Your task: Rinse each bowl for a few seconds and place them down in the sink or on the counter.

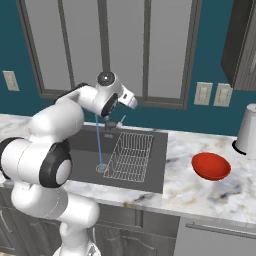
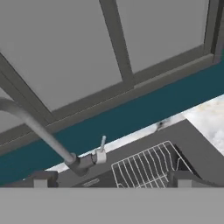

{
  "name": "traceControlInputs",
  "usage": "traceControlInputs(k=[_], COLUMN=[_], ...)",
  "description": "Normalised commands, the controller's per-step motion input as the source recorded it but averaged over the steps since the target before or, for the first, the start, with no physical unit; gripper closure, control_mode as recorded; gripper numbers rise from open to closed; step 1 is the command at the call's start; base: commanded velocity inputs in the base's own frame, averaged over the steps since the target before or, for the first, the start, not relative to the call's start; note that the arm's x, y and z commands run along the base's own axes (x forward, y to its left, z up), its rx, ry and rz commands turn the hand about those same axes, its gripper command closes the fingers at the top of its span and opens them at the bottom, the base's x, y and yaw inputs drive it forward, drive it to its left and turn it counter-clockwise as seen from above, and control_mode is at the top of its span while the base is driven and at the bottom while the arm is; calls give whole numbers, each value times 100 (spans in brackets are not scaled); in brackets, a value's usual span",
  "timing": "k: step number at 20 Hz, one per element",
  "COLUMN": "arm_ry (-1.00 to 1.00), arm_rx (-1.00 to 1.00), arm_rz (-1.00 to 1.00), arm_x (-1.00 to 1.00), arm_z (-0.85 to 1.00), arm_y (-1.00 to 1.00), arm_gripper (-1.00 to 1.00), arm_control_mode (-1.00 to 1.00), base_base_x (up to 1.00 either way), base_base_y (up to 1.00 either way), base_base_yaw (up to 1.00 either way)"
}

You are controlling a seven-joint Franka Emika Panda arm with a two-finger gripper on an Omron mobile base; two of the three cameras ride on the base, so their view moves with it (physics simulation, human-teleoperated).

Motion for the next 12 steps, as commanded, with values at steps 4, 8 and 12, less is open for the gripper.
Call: traceControlInputs(k=[4,8,12], arm_ry=[26,18,4], arm_rx=[-16,-13,-5], arm_rz=[0,0,0], arm_x=[-36,-31,-27], arm_z=[37,23,7], arm_y=[-1,-3,-18], arm_gripper=[-100,-100,-100], arm_control_mode=[-100,-100,-100], base_base_x=[0,0,0], base_base_y=[0,0,0], base_base_yaw=[0,0,0])
